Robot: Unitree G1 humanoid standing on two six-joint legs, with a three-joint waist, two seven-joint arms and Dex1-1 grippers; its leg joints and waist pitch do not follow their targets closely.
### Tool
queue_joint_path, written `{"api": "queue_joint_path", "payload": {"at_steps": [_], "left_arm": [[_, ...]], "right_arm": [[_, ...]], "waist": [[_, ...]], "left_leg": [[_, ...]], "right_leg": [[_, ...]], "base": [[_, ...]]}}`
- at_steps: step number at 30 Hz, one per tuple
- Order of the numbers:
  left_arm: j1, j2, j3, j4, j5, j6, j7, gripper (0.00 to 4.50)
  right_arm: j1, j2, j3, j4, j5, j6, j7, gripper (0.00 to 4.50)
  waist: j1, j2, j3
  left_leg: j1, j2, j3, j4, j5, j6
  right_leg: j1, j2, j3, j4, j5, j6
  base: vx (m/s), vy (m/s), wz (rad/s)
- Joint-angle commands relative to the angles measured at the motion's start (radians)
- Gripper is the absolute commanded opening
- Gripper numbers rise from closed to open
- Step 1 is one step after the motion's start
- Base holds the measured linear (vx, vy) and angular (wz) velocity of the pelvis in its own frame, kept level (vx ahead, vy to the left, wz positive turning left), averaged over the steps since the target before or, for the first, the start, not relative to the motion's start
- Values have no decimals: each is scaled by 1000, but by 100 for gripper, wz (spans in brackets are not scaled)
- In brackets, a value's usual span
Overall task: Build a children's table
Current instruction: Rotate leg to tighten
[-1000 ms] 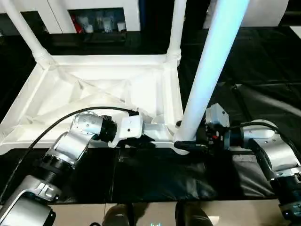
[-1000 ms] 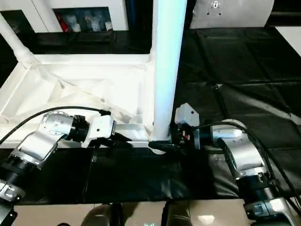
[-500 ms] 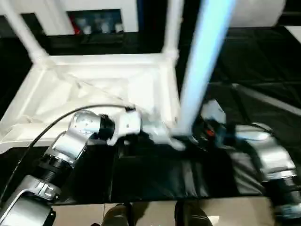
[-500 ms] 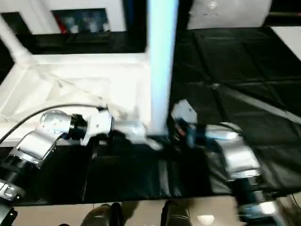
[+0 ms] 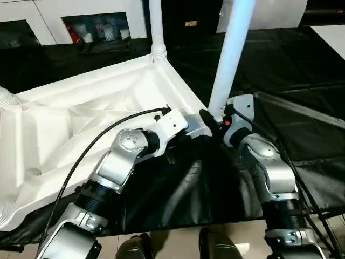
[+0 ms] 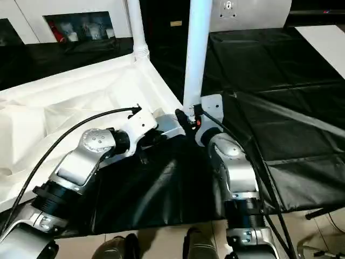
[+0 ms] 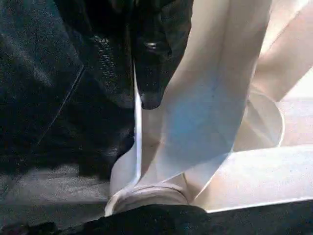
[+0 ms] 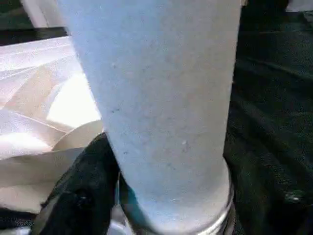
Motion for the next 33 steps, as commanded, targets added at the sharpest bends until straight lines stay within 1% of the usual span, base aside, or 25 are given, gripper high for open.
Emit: {"api": "queue_joint_path", "payload": {"at_steps": [1, 2, 3, 4, 6, 8, 9, 10, 11, 12, 13, 14, 17, 18, 19, 20, 22, 23, 24, 25, 26, 27, 29, 30, 33], "left_arm": [[-15, 0, -17, 10, 16, -7, 20, 0], [-15, 0, -17, 10, 16, -7, 20, 0], [-9, 32, -12, 14, 22, -30, -4, 0], [-5, 47, -11, 17, 21, -47, -22, 0], [0, 71, -12, 20, 18, -73, -54, 0], [16, 143, -24, 24, -10, -177, -163, 0], [17, 146, -25, 24, -12, -183, -168, 0], [20, 166, -30, 28, -19, -205, -197, 0], [21, 189, -37, 37, -24, -235, -227, 0], [22, 206, -42, 48, -29, -269, -255, 0], [22, 209, -42, 50, -32, -279, -264, 0], [23, 215, -41, 54, -41, -289, -283, 0], [21, 238, -40, 69, -79, -334, -370, 0], [20, 242, -42, 72, -83, -342, -384, 0], [17, 256, -49, 83, -96, -366, -419, 0], [16, 259, -50, 84, -98, -368, -425, 0], [11, 278, -62, 97, -108, -402, -469, 0], [7, 282, -66, 103, -105, -414, -473, 0], [6, 285, -68, 106, -102, -422, -474, 0], [3, 287, -69, 112, -98, -432, -477, 0], [3, 287, -69, 112, -98, -432, -477, 0], [1, 289, -71, 118, -97, -440, -489, 0], [-4, 295, -73, 122, -100, -455, -517, 0], [-6, 296, -73, 124, -101, -459, -522, 0], [-11, 301, -74, 133, -108, -472, -533, 0]], "right_arm": [[30, 12, 106, -20, 40, 9, 110, 370], [30, 12, 106, -20, 40, 9, 110, 370], [46, -34, 107, -34, 40, -12, 174, 378], [53, -55, 102, -41, 46, -15, 201, 381], [61, -85, 93, -50, 52, -25, 233, 398], [70, -171, 67, -50, 76, -76, 341, 413], [70, -175, 66, -49, 78, -78, 346, 425], [70, -199, 59, -42, 85, -98, 380, 425], [68, -228, 55, -31, 95, -123, 430, 425], [65, -257, 55, -18, 105, -142, 485, 425], [64, -264, 55, -15, 107, -146, 498, 425], [60, -279, 58, -10, 111, -154, 529, 425], [46, -338, 100, 21, 91, -206, 634, 425], [43, -345, 107, 25, 90, -212, 650, 425], [37, -363, 124, 35, 95, -229, 692, 425], [35, -366, 126, 37, 96, -232, 698, 425], [14, -376, 142, 62, 97, -257, 745, 425], [7, -377, 146, 70, 97, -261, 757, 425], [3, -377, 149, 73, 97, -260, 761, 425], [-5, -376, 152, 84, 93, -268, 765, 425], [-5, -376, 152, 84, 93, -268, 765, 425], [-12, -375, 155, 94, 96, -270, 777, 407], [-32, -372, 166, 111, 118, -263, 818, 407], [-37, -373, 172, 116, 121, -262, 829, 380], [-46, -376, 186, 133, 126, -264, 861, 369]], "waist": [[1, -9, -80], [1, -9, -80], [5, 1, -78], [4, -3, -79], [3, -6, -79], [3, -13, -80], [7, -12, -81], [5, -16, -84], [6, -11, -84], [6, -19, -87], [7, -17, -86], [8, -16, -87], [15, -15, -95], [19, -21, -98], [20, -19, -96], [26, -23, -97], [28, -23, -93], [29, -23, -91], [30, -28, -88], [32, -25, -87], [32, -25, -87], [33, -27, -86], [35, -27, -85], [36, -27, -87], [41, -28, -87]], "left_leg": [[15, 46, -30, -78, -264, 62], [15, 46, -30, -78, -264, 62], [17, 46, -29, -78, -261, 62], [15, 45, -27, -77, -264, 71], [12, 45, -28, -76, -251, 79], [11, 44, -26, -75, -234, 90], [11, 43, -28, -74, -228, 96], [8, 44, -26, -72, -207, 105], [12, 46, -24, -71, -195, 115], [11, 46, -23, -68, -177, 127], [9, 46, -24, -68, -166, 132], [13, 49, -22, -68, -144, 140], [12, 51, -20, -62, -84, 171], [11, 49, -19, -59, -62, 186], [10, 50, -18, -59, -56, 194], [9, 50, -17, -57, -51, 203], [10, 52, -16, -58, -60, 205], [10, 53, -16, -59, -91, 192], [10, 55, -17, -61, -113, 179], [14, 56, -16, -63, -133, 165], [14, 56, -16, -63, -133, 165], [15, 56, -18, -65, -147, 146], [14, 56, -18, -65, -152, 138], [15, 56, -17, -65, -152, 138], [13, 56, -17, -64, -138, 145]], "right_leg": [[44, -50, 44, -75, -350, -186], [44, -50, 44, -75, -350, -186], [44, -49, 42, -75, -321, -199], [48, -51, 44, -72, -306, -210], [52, -53, 43, -73, -311, -212], [51, -53, 43, -73, -301, -218], [53, -55, 42, -73, -305, -216], [57, -55, 43, -69, -281, -220], [51, -54, 43, -67, -267, -228], [54, -54, 42, -63, -240, -237], [55, -54, 43, -60, -226, -244], [52, -51, 44, -57, -194, -258], [55, -51, 43, -42, -101, -290], [56, -51, 43, -36, -68, -302], [55, -51, 43, -36, -59, -305], [55, -51, 42, -34, -57, -306], [51, -51, 42, -37, -77, -305], [50, -53, 42, -41, -128, -300], [49, -54, 43, -43, -166, -291], [44, -54, 44, -48, -203, -283], [44, -54, 44, -48, -203, -283], [45, -53, 45, -48, -223, -277], [45, -55, 46, -48, -226, -277], [45, -55, 46, -48, -220, -278], [45, -55, 47, -45, -191, -284]], "base": [[0, 0, 0], [0, 0, 0], [0, 0, 0], [0, 0, 0], [0, 0, 0], [0, 0, 0], [0, 0, 0], [0, 0, 0], [0, 0, 0], [0, 0, 0], [0, 0, 0], [0, 0, 0], [0, 0, 0], [0, 0, 0], [0, 0, 0], [0, 0, 0], [0, 0, 0], [0, 0, 0], [0, 0, 0], [0, 0, 0], [0, 0, 0], [0, 0, 0], [0, 0, 0], [0, 0, 0], [0, 0, 0]]}}
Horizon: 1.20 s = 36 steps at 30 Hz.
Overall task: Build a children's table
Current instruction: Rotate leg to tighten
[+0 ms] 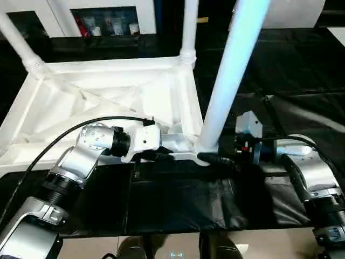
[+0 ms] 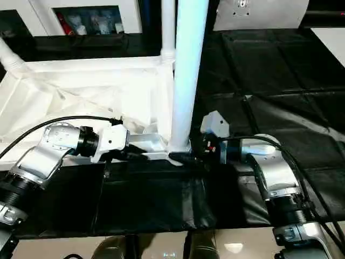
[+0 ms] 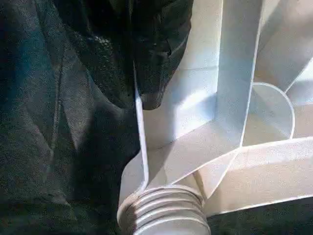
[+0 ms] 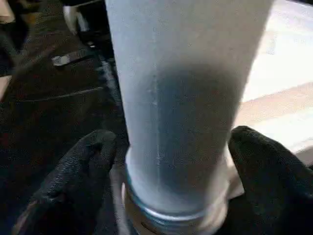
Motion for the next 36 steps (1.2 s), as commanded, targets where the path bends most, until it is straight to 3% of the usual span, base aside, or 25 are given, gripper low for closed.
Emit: {"api": "queue_joint_path", "payload": {"at_steps": [1, 6, 8, 17, 20, 23, 24, 25, 26, 27, 28, 29, 30, 31, 33, 34, 36], "left_arm": [[2, 18, -46, 8, 27, -29, -50, 0], [6, 21, -47, 10, 26, -34, -54, 0], [9, 20, -46, 9, 26, -36, -55, 0], [27, 2, -27, 2, 32, 8, 4, 0], [43, -35, -4, -49, 38, 133, 99, 0], [49, -55, 7, -72, 32, 183, 133, 0], [56, -89, 16, -104, 32, 250, 184, 0], [59, -145, 28, -136, 37, 336, 267, 0], [54, -217, 43, -159, 51, 425, 374, 0], [50, -238, 48, -159, 58, 444, 407, 0], [46, -254, 51, -159, 63, 458, 432, 0], [37, -276, 54, -152, 73, 468, 465, 0], [33, -290, 56, -153, 80, 479, 486, 0], [24, -319, 62, -149, 90, 496, 530, 0], [16, -349, 69, -151, 101, 521, 576, 0], [3, -380, 70, -142, 102, 526, 606, 0], [-4, -393, 69, -137, 102, 525, 617, 0]], "right_arm": [[-15, -7, 17, 16, 9, -10, 36, 354], [-26, -7, 20, 32, 13, -8, 52, 320], [-25, -9, 21, 33, 16, -6, 61, 287], [23, 10, 31, -39, 58, 51, 59, 267], [59, 70, 28, -103, 42, 123, -83, 267], [71, 96, 26, -128, 37, 165, -142, 267], [77, 152, 19, -149, 23, 213, -243, 267], [77, 232, 6, -163, 1, 264, -380, 267], [69, 324, -6, -167, -31, 306, -533, 267], [65, 347, -8, -165, -41, 313, -570, 266], [62, 362, -9, -163, -48, 317, -595, 266], [56, 384, -14, -155, -60, 320, -635, 262], [53, 398, -17, -154, -67, 327, -664, 261], [43, 428, -30, -141, -72, 337, -719, 261], [33, 459, -44, -132, -76, 353, -780, 261], [24, 483, -59, -117, -72, 344, -817, 261], [21, 493, -66, -110, -68, 336, -832, 261]], "waist": [[0, -21, -88], [6, -21, -88], [6, -23, -87], [6, -23, -88], [7, -23, -86], [0, -24, -76], [-1, -22, -73], [-2, -13, -72], [-14, -20, -66], [-21, -16, -68], [-26, -19, -68], [-27, -12, -68], [-35, -13, -71], [-37, -7, -73], [-40, -12, -71], [-40, -14, -75], [-40, -11, -74]], "left_leg": [[26, 54, -17, -62, -133, 141], [25, 53, -17, -61, -129, 137], [24, 53, -17, -61, -133, 135], [25, 54, -17, -62, -132, 133], [25, 55, -18, -65, -140, 124], [26, 51, -21, -72, -223, 83], [28, 50, -26, -75, -257, 60], [33, 52, -27, -77, -270, 38], [26, 51, -30, -83, -291, 9], [27, 46, -37, -83, -321, -15], [31, 44, -39, -83, -332, -21], [33, 43, -42, -83, -347, -21], [31, 41, -41, -84, -355, -8], [31, 42, -40, -85, -344, 2], [34, 37, -35, -83, -357, 11], [35, 37, -34, -82, -352, 13], [33, 37, -34, -82, -340, 20]], "right_leg": [[59, -55, 49, -50, -190, -283], [59, -55, 50, -49, -200, -281], [60, -56, 50, -50, -210, -279], [59, -54, 50, -50, -209, -276], [57, -55, 50, -53, -230, -275], [54, -57, 50, -69, -379, -237], [54, -59, 49, -77, -462, -205], [47, -59, 52, -80, -487, -196], [47, -57, 51, -80, -524, -181], [47, -59, 44, -86, -587, -153], [46, -59, 43, -91, -607, -138], [45, -59, 42, -93, -621, -128], [46, -58, 42, -100, -606, -114], [45, -57, 43, -100, -563, -119], [37, -52, 43, -106, -557, -122], [40, -52, 43, -106, -556, -121], [39, -53, 44, -107, -547, -120]], "base": [[0, 0, 0], [0, 0, 0], [0, 0, 0], [0, 0, 0], [0, 0, 0], [0, 0, 0], [0, 0, 0], [0, 0, 0], [0, 0, 0], [0, 0, 0], [0, 0, 0], [0, 0, 0], [0, 0, 0], [0, 0, 0], [0, 0, 0], [0, 0, 0], [0, 0, 0]]}}
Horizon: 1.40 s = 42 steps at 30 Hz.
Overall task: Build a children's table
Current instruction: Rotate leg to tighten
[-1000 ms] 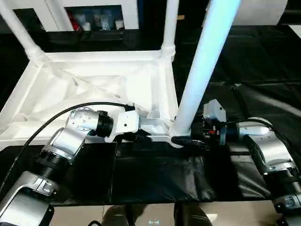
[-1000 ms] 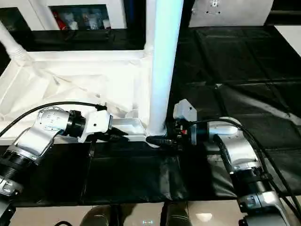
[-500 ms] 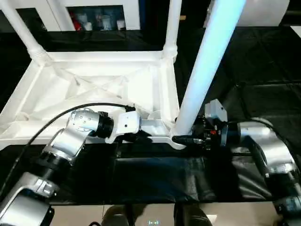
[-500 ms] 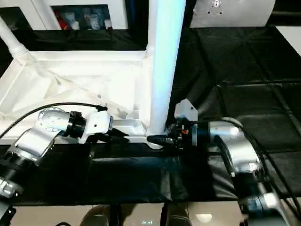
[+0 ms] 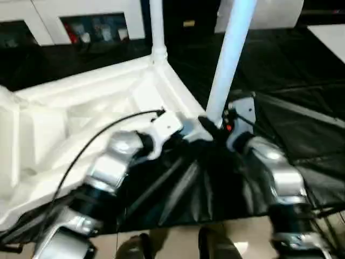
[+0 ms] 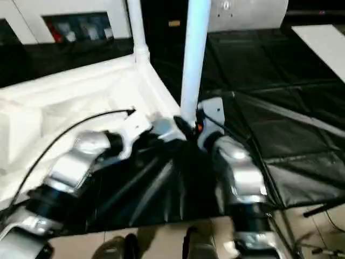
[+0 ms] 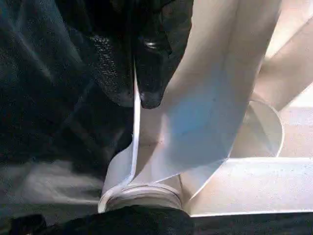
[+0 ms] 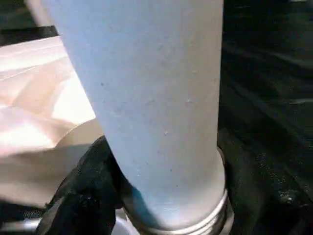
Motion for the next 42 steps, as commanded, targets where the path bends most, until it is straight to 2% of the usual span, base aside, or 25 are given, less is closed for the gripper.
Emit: {"api": "queue_joint_path", "payload": {"at_steps": [1, 3, 5, 6, 8, 9, 10, 11, 12, 16, 18, 21, 22, 23, 24, 26, 27, 28, 31, 32, 34, 35, 39, 40, 42], "left_arm": [[-39, -72, -11, 14, -6, -9, 110, 0], [-34, -59, -31, 1, 16, -11, 82, 0], [-25, -42, -38, -12, 31, -6, 62, 0], [-14, -9, -42, -22, 41, -6, 41, 0], [-9, 39, -45, -11, 40, -43, 14, 0], [-8, 59, -44, -3, 39, -63, -2, 0], [-7, 72, -44, 2, 39, -76, -12, 0], [-7, 72, -44, 2, 39, -76, -12, 0], [-3, 97, -43, 14, 34, -110, -44, 0], [3, 147, -49, 34, 19, -189, -128, 0], [5, 174, -55, 43, 8, -234, -183, 0], [3, 238, -88, 71, -6, -319, -288, 0], [3, 238, -88, 71, -6, -319, -288, 0], [1, 258, -100, 85, -12, -360, -320, 0], [1, 258, -100, 85, -12, -360, -320, 0], [-4, 278, -108, 100, -35, -407, -382, 0], [-4, 288, -114, 98, -52, -425, -428, 0], [-5, 302, -124, 95, -71, -444, -491, 0], [-7, 309, -131, 97, -77, -460, -523, 0], [-15, 317, -141, 110, -80, -485, -555, 0], [-19, 322, -148, 113, -88, -501, -582, 0], [-20, 324, -149, 114, -91, -503, -589, 0], [-30, 326, -153, 127, -85, -529, -597, 0], [-33, 325, -151, 132, -84, -531, -598, 0], [-38, 322, -146, 145, -82, -540, -602, 0]], "right_arm": [[7, 86, 113, 11, 57, 20, 56, 296], [21, 89, 90, 0, 65, 9, 59, 334], [33, 83, 79, -15, 65, 7, 71, 341], [53, 51, 72, -41, 65, -1, 90, 352], [76, -9, 65, -73, 74, -23, 146, 383], [85, -34, 57, -80, 83, -35, 176, 383], [90, -49, 51, -84, 89, -43, 194, 399], [90, -49, 51, -84, 89, -43, 194, 399], [98, -86, 48, -86, 96, -61, 239, 421], [103, -161, 40, -82, 104, -94, 334, 442], [99, -198, 31, -76, 109, -113, 381, 442], [89, -285, 29, -70, 127, -164, 513, 442], [89, -285, 29, -70, 127, -164, 513, 442], [89, -325, 42, -69, 136, -179, 585, 442], [89, -325, 42, -69, 136, -179, 585, 442], [87, -370, 65, -68, 147, -200, 670, 442], [82, -391, 81, -61, 144, -221, 710, 442], [72, -416, 105, -45, 135, -252, 761, 442], [65, -429, 120, -31, 128, -272, 792, 442], [50, -439, 142, -3, 120, -295, 832, 442], [35, -437, 153, 22, 115, -304, 844, 442], [31, -436, 155, 28, 115, -305, 848, 415], [2, -429, 173, 66, 119, -309, 883, 401], [-1, -432, 181, 67, 124, -308, 899, 372], [-6, -436, 190, 73, 129, -312, 920, 363]], "waist": [[2, -13, -72], [4, -9, -76], [5, -8, -79], [6, -4, -86], [9, -6, -90], [11, -6, -91], [14, -7, -97], [14, -7, -97], [16, -5, -99], [15, -3, -94], [15, 2, -93], [20, 2, -94], [23, 2, -95], [22, -6, -93], [24, -3, -95], [27, -4, -92], [26, -5, -92], [28, -12, -93], [32, -7, -91], [35, -14, -90], [42, -14, -86], [45, -12, -87], [47, -13, -89], [46, -14, -90], [47, -16, -93]], "left_leg": [[24, 43, -33, -81, -329, 33], [19, 46, -33, -82, -312, 42], [19, 47, -32, -82, -302, 46], [19, 48, -30, -79, -274, 53], [19, 49, -27, -76, -249, 70], [18, 47, -27, -73, -234, 75], [16, 46, -23, -67, -198, 96], [16, 46, -23, -67, -198, 96], [11, 42, -24, -65, -167, 111], [10, 43, -23, -63, -179, 114], [14, 45, -22, -63, -176, 111], [18, 47, -23, -63, -175, 115], [19, 49, -23, -64, -175, 116], [20, 51, -21, -65, -172, 118], [21, 50, -23, -63, -174, 121], [22, 52, -21, -64, -173, 131], [21, 53, -21, -64, -169, 132], [20, 53, -20, -64, -164, 136], [23, 55, -18, -64, -175, 136], [24, 56, -17, -65, -177, 133], [26, 56, -16, -66, -188, 124], [27, 57, -17, -66, -188, 122], [25, 58, -18, -66, -174, 119], [24, 58, -18, -66, -167, 122], [23, 57, -17, -63, -152, 131]], "right_leg": [[38, -51, 39, -94, -512, -133], [43, -50, 40, -86, -442, -151], [45, -49, 41, -83, -405, -162], [50, -48, 41, -74, -342, -187], [54, -48, 44, -69, -285, -203], [56, -48, 43, -66, -262, -211], [60, -50, 43, -61, -220, -231], [60, -50, 43, -61, -220, -231], [66, -50, 40, -62, -208, -237], [66, -49, 36, -63, -241, -235], [64, -48, 36, -61, -236, -238], [63, -46, 35, -60, -223, -250], [64, -46, 36, -57, -211, -254], [62, -44, 37, -57, -199, -262], [64, -44, 36, -53, -195, -266], [62, -47, 38, -53, -195, -272], [62, -47, 38, -52, -191, -274], [62, -47, 38, -50, -181, -281], [59, -50, 40, -52, -206, -282], [59, -50, 41, -54, -217, -277], [54, -50, 42, -56, -251, -270], [54, -51, 42, -55, -253, -272], [56, -50, 42, -51, -235, -272], [57, -50, 42, -49, -223, -274], [59, -51, 42, -46, -201, -281]], "base": [[0, 0, 0], [0, 0, 0], [0, 0, 0], [0, 0, 0], [25, -5, 2], [0, 0, 0], [0, 0, 0], [0, 0, 0], [0, 0, 0], [0, 0, 0], [0, 0, 0], [0, 0, 0], [0, 0, 0], [0, 0, 0], [0, 0, 0], [0, 0, 0], [0, 0, 0], [0, 0, 0], [0, 0, 0], [0, 0, 0], [0, 0, 0], [0, 0, 0], [0, 0, 0], [0, 0, 0], [0, 0, 0]]}}
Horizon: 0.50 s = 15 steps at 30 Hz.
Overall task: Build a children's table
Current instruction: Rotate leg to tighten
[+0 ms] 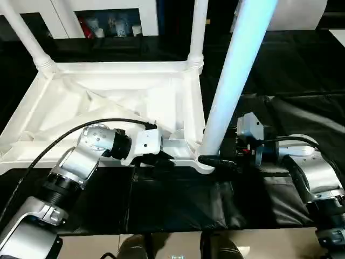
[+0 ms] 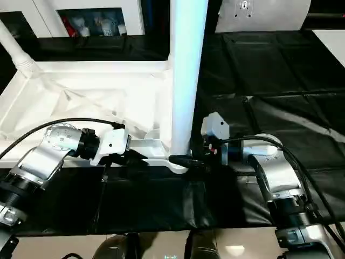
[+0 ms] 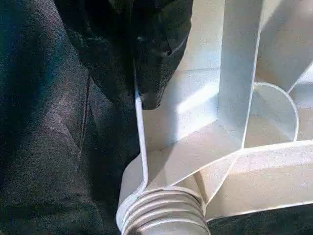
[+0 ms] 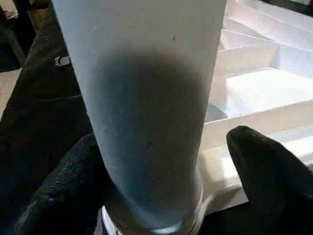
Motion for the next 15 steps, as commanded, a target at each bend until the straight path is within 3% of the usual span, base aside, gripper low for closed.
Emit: {"api": "queue_joint_path", "payload": {"at_steps": [1, 9, 11, 12, 15], "left_arm": [[-4, 1, -47, 3, 29, -29, -46, 0], [-25, 1, -45, 50, 32, -56, -44, 0], [-26, 1, -44, 54, 34, -58, -43, 0], [-27, 1, -43, 57, 35, -60, -44, 0], [-28, 0, -44, 64, 35, -65, -45, 0]], "right_arm": [[-9, -9, 14, 5, 7, -7, 24, 358], [-6, -30, 38, 9, 15, -8, 84, 285], [-4, -30, 39, 11, 12, -12, 86, 270], [-3, -30, 41, 13, 9, -15, 87, 256], [-1, -31, 45, 15, 7, -20, 87, 250]], "waist": [[-5, -18, -91], [-3, -19, -88], [-4, -19, -88], [-2, -15, -89], [-3, -18, -90]], "left_leg": [[24, 51, -17, -59, -151, 129], [28, 52, -17, -61, -177, 122], [25, 53, -18, -62, -174, 120], [26, 52, -19, -61, -172, 119], [25, 52, -18, -61, -170, 121]], "right_leg": [[60, -52, 48, -49, -210, -273], [56, -51, 47, -56, -271, -259], [58, -52, 47, -55, -268, -259], [58, -52, 47, -53, -263, -260], [59, -52, 47, -54, -248, -264]], "base": [[0, 0, 0], [0, 0, 0], [0, 0, 0], [0, 0, 0], [0, 0, 0]]}}
